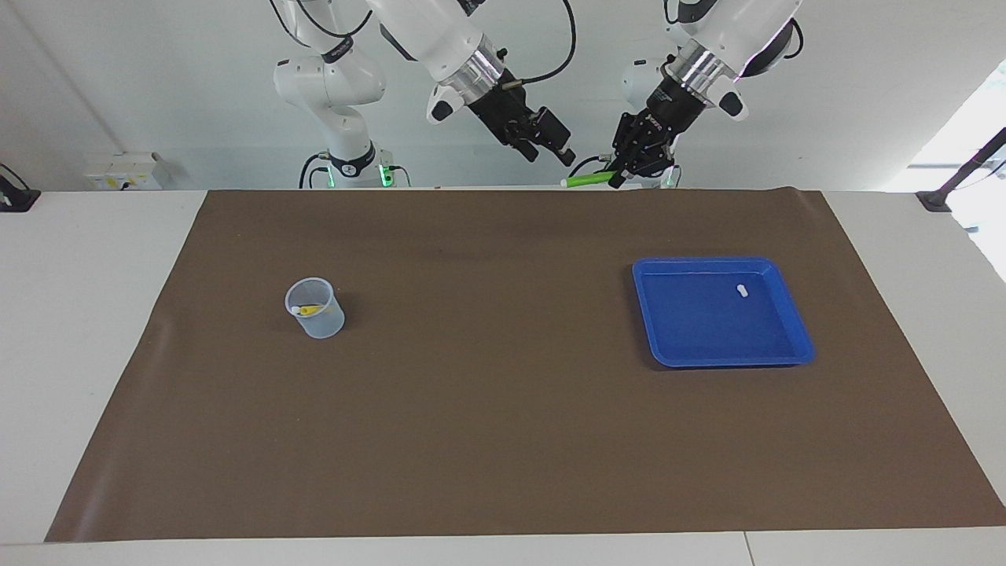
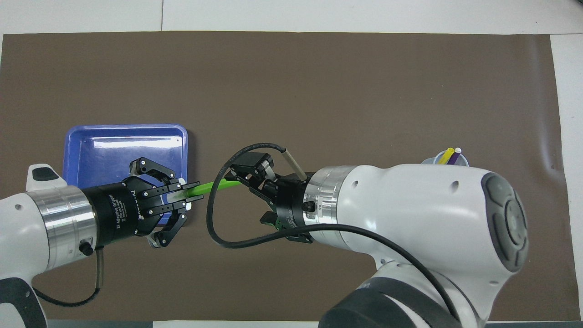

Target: Right arm passes pens to left for tray arrangement

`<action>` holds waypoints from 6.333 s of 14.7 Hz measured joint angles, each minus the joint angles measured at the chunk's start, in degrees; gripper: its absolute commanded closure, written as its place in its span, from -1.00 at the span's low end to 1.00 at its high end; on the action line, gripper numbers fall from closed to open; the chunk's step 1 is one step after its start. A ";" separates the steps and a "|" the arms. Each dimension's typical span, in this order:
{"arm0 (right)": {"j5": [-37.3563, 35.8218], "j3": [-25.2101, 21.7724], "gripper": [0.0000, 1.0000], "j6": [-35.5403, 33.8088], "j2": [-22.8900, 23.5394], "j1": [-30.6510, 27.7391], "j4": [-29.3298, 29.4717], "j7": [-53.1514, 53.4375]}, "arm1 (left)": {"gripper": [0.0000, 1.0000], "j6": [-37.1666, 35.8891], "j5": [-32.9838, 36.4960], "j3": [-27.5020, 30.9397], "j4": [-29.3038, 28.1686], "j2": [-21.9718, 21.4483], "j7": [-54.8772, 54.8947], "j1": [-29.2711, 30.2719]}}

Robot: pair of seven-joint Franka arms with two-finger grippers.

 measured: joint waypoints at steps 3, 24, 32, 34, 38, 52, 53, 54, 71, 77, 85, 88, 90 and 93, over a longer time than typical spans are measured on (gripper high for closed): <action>-8.28 -4.19 -1.00 -5.80 0.21 -0.19 -0.05 -5.98 | 1.00 -1.41 0.01 0.09 -0.23 0.27 9.42 3.98; -28.04 -32.41 -0.63 -10.22 11.84 -0.97 -2.74 -54.52 | 1.00 -16.02 36.40 -0.15 21.81 41.12 87.79 11.02; -38.29 -32.46 -0.90 -9.34 12.57 -0.83 -4.71 -32.44 | 1.00 -17.24 40.04 -0.08 22.04 46.84 91.64 7.87; -39.16 -32.68 -1.00 -9.35 12.40 -0.86 -5.25 -28.62 | 1.00 -17.06 40.04 0.07 20.90 46.84 91.69 8.06; -39.27 -32.74 -1.00 -9.34 11.86 -0.77 -5.25 -28.54 | -0.78 -15.50 40.04 0.11 19.56 46.69 91.70 8.27; -39.27 -29.55 -0.58 -7.79 12.39 0.46 -5.19 15.34 | -1.00 -20.36 32.57 0.22 21.53 39.02 91.67 10.00; -39.20 -29.59 -0.58 -7.81 12.60 0.43 -5.21 17.24 | -1.00 -22.13 31.51 0.24 22.53 37.67 91.36 10.03; -39.03 -29.61 -0.55 -7.84 12.81 0.40 -5.29 18.77 | -1.00 -23.67 30.58 0.24 23.42 36.28 90.38 10.03; -35.80 -31.96 -0.45 -9.99 14.92 -0.71 -5.53 21.39 | -1.00 -25.96 11.80 0.19 24.39 17.03 53.66 9.99; -34.37 -31.96 -0.17 -10.02 14.92 -0.71 -6.10 21.39 | -1.00 -20.08 5.82 0.22 17.77 8.56 45.20 10.00; -34.24 -32.30 -0.15 -10.30 14.90 -0.71 -6.57 21.39 | -1.00 -12.11 -1.60 0.23 7.66 1.25 31.48 10.00; -34.24 -32.31 -0.01 -10.47 14.85 -0.71 -6.57 21.39 | -1.00 -11.38 -3.14 0.22 6.75 1.17 27.16 10.00; -34.23 -32.31 0.33 -10.48 14.82 -0.71 -6.56 21.39 | -1.00 -11.38 -4.17 0.19 6.54 1.17 25.08 10.00; -34.23 -32.31 0.85 -10.48 14.71 -0.71 -6.53 21.34 | -1.00 -11.37 -4.82 0.15 6.20 1.17 22.92 9.98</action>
